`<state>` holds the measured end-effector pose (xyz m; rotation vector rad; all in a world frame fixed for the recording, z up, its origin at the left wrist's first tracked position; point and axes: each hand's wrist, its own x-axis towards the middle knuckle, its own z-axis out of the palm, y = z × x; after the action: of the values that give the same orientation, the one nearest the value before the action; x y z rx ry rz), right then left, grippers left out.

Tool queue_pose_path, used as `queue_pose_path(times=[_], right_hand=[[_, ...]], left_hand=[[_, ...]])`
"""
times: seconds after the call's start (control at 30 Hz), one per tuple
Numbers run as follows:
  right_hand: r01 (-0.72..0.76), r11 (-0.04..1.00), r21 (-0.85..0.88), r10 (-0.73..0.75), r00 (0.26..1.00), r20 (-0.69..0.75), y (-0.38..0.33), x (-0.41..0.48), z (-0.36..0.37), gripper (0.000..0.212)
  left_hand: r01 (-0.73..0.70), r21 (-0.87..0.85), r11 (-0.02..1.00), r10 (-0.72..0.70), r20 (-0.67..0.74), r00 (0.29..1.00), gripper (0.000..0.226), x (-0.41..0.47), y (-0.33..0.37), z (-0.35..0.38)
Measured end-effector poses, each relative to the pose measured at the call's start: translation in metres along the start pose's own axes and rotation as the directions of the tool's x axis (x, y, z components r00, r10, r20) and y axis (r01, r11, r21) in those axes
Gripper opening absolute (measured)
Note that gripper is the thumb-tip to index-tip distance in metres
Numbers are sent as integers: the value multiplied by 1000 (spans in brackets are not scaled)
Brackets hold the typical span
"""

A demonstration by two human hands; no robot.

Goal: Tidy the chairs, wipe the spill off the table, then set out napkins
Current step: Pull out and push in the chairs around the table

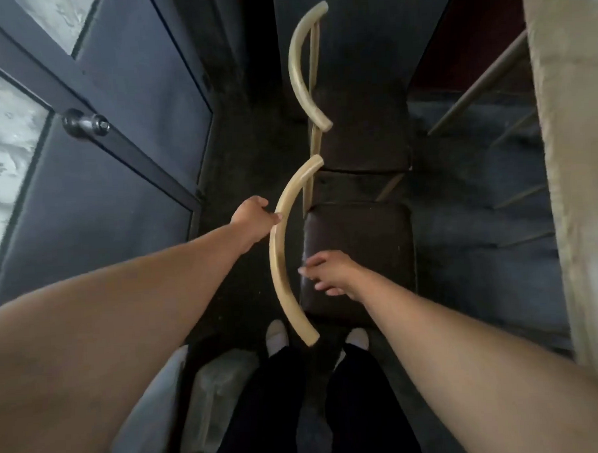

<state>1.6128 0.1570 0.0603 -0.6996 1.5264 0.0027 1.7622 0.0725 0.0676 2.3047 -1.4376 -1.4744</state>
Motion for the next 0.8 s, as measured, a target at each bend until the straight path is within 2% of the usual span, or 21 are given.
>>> queue_pose_path(times=[0.13,0.23,0.37,0.5,0.6,0.8], right_hand=[[22,998,-52,-21,1000,10,-2,27,23,59],[-1,998,-62,4,999,50,-3,47,36,66],[-30,999,-22,32,996,81,-2,68,51,81],[-43,999,24,40,995,89,-4,81,55,78],[-57,997,55,51,993,109,3,84,54,62],[-23,993,115,28,999,-46,33,58,28,45]], left_hand=[[-11,147,989,2,61,998,63,27,7,11],[28,207,978,-51,108,993,56,42,8,26],[106,145,984,-121,102,987,45,52,5,41],[113,203,973,-131,76,988,46,56,3,49],[104,217,970,-133,119,984,42,59,6,54],[4,175,985,-39,201,979,33,41,33,74]])
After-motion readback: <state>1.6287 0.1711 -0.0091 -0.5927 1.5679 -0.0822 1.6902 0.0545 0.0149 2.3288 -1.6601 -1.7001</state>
